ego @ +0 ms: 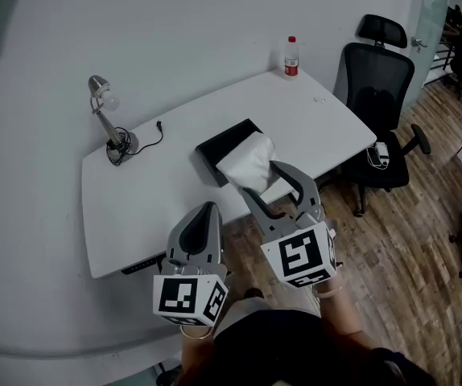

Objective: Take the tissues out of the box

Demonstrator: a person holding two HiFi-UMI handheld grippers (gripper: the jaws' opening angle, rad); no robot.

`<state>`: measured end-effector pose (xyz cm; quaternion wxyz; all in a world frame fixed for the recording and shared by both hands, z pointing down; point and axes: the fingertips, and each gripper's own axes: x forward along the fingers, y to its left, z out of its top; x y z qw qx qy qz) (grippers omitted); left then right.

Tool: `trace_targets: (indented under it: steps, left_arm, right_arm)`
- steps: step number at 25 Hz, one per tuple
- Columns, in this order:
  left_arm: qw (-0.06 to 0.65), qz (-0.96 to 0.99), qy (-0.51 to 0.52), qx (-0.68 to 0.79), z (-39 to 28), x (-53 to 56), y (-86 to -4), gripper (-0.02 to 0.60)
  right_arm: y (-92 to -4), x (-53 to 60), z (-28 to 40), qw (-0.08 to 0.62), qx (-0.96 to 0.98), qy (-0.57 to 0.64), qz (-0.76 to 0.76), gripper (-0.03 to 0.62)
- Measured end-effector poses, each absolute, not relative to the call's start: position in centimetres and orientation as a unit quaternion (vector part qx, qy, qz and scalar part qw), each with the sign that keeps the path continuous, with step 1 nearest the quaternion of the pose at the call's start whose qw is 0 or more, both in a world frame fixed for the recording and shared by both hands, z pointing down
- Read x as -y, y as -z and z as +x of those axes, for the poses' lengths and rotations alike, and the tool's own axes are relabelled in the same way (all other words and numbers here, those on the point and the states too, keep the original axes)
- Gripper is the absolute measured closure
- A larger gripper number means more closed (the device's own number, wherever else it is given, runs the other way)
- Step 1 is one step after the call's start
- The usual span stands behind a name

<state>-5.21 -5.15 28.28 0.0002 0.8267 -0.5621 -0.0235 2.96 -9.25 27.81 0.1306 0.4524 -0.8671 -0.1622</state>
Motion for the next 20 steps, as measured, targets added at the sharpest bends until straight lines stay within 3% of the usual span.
trace_targets:
  steps: [20]
  left_arm:
    - [-0.004, 0.813, 0.010, 0.582, -1.5, -0.6, -28.4, 0.555]
  right_arm:
    - [-27.3, 3.1, 6.2, 0.119, 0.882, 0.165, 0.425, 0.332]
